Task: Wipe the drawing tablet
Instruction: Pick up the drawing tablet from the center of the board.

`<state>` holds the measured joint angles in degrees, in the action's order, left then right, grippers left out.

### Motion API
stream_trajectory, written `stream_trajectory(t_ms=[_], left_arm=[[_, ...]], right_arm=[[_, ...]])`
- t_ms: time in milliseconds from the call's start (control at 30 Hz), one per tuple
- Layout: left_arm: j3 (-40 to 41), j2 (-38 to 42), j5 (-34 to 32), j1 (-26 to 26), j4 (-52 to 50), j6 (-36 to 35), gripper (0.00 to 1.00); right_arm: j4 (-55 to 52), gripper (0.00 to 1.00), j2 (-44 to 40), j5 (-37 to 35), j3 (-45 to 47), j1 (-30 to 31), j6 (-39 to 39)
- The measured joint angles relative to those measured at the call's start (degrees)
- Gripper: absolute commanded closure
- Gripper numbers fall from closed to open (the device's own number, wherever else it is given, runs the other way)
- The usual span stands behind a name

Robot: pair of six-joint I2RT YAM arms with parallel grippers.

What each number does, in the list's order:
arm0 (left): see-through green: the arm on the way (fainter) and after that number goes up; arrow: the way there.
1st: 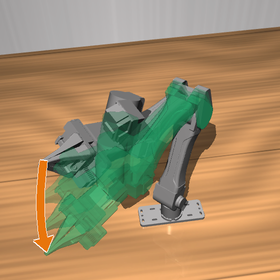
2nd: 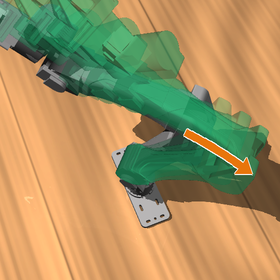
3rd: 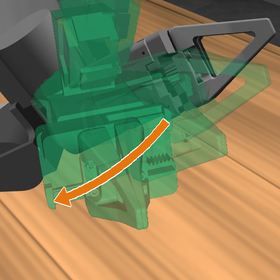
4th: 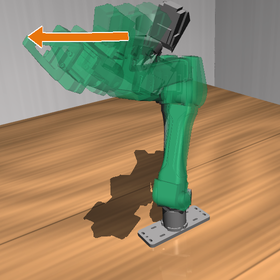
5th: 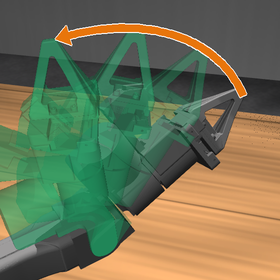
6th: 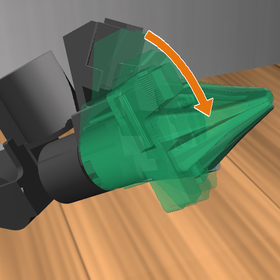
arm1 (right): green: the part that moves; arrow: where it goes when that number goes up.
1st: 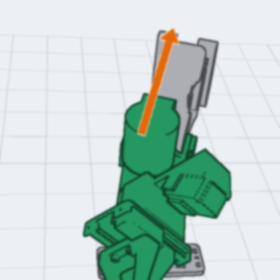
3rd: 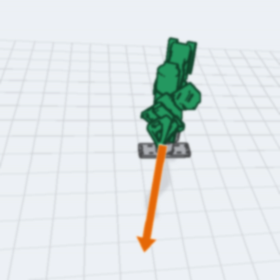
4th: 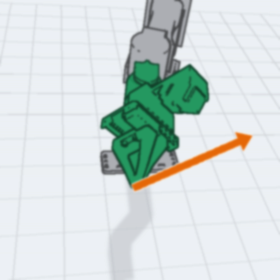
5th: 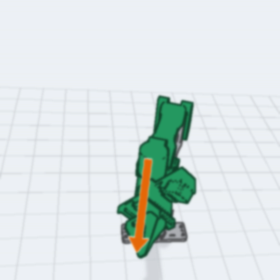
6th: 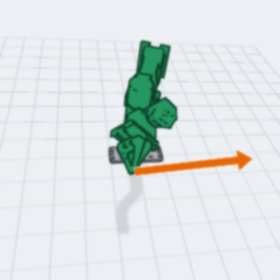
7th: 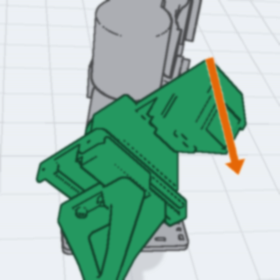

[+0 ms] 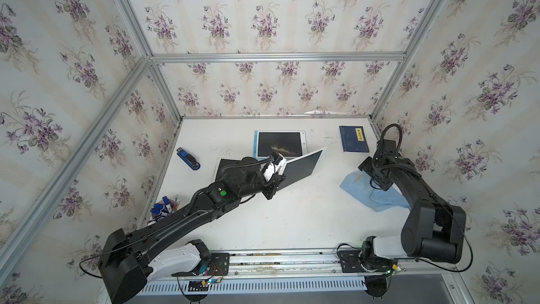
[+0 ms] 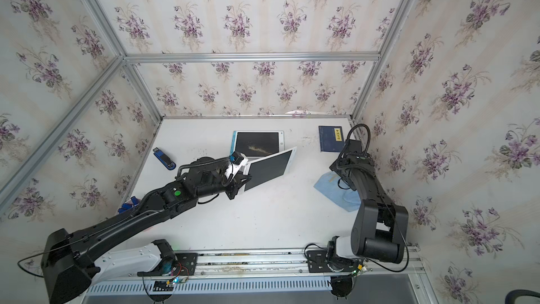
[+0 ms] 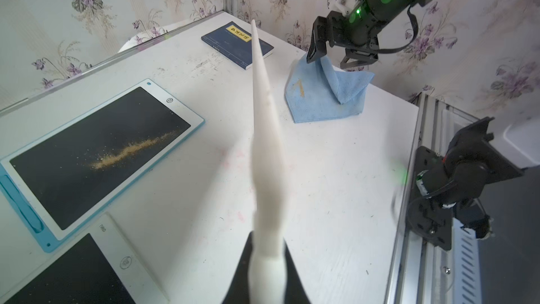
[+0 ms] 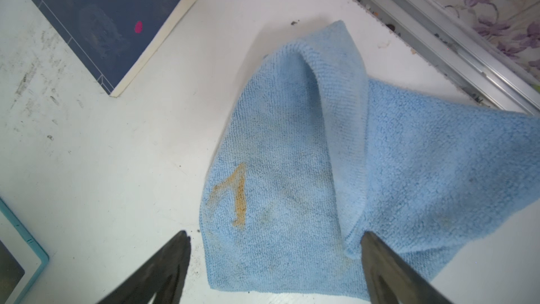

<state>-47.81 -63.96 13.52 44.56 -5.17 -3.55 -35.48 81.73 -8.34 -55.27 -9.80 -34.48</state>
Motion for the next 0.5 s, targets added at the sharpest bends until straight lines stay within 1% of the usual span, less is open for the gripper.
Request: stream_trajectory(t_ms=[67, 233, 333, 400, 500], left_arm=[[2.21, 1.42, -1.03, 0.46, 1.62, -2.73, 1.00], [8.39, 4.00, -2.23, 4.31, 4.92, -10.67, 1.00], [12.07, 4.42, -3.34, 8.28, 8.46, -16.13, 1.00], [13.25, 4.07, -4.42, 10.64, 9.20, -19.50, 1.00], [13.55, 3.91, -7.69, 12.63, 9.86, -23.06, 1.00]], right_arm=[[-0.52, 0.40, 1.73, -0.22, -2.16, 0.37, 0.17], [-2.12, 0.41, 9.14, -1.40, -9.62, 4.24, 1.53], [-3.06, 0.41, 15.08, -1.42, -14.12, 7.02, 2.95], [-3.76, 0.40, 18.36, -1.25, -15.87, 8.55, 3.28], [-5.55, 0.40, 21.42, -1.27, -16.94, 9.46, 3.93]])
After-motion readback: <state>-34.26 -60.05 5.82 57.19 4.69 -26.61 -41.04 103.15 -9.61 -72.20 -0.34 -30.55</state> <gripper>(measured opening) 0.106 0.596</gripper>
